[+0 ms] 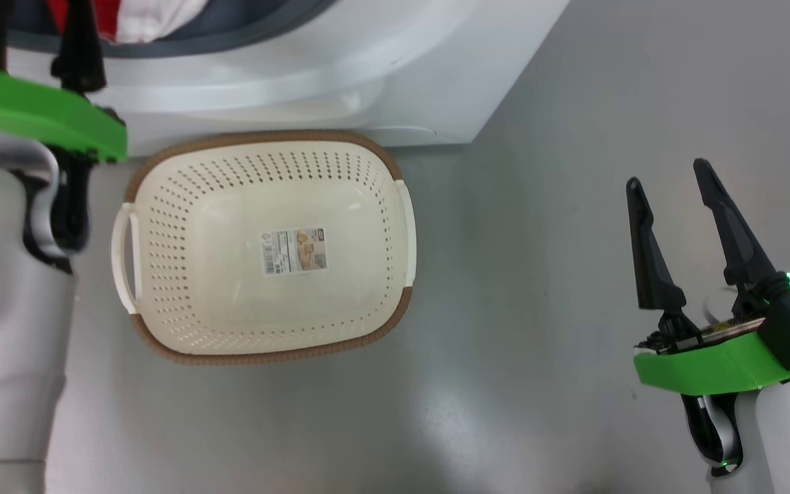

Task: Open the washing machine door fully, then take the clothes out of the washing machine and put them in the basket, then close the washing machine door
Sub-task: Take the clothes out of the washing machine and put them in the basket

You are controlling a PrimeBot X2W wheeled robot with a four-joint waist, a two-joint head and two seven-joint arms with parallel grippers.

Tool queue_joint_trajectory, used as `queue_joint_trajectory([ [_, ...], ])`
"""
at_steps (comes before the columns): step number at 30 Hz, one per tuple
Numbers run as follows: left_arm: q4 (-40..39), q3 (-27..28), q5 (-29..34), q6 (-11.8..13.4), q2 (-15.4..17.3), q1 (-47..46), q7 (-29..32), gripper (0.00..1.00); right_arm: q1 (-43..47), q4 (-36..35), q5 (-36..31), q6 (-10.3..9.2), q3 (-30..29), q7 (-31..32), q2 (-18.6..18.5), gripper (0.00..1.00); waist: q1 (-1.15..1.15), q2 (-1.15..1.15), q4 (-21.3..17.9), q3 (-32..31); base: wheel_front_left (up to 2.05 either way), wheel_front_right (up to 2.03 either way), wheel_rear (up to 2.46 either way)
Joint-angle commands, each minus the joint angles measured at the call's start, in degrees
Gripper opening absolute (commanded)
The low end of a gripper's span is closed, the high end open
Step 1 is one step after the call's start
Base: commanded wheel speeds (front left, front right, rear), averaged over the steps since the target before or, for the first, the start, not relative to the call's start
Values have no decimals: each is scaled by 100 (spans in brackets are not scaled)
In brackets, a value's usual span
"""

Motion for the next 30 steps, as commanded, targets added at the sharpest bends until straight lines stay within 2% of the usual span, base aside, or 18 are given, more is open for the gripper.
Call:
queue_joint_trajectory([
  [1,14,104,81,13,328,-196,48,100,-58,-118,-24,26,136,-36,-40,100,0,0,-116,219,0,0,0],
  [7,726,-235,527,104,593,-892,305,100,-187,-77,56,26,196,-36,-40,100,0,0,-254,390,0,0,0],
  [16,1692,-977,1334,318,852,-1734,1141,100,-315,-52,291,26,462,-36,-40,100,0,0,-438,588,0,0,0],
  [30,2457,-1340,1660,556,1155,-2127,2027,100,-417,3,547,26,955,-36,-40,100,0,0,-673,730,0,0,0],
])
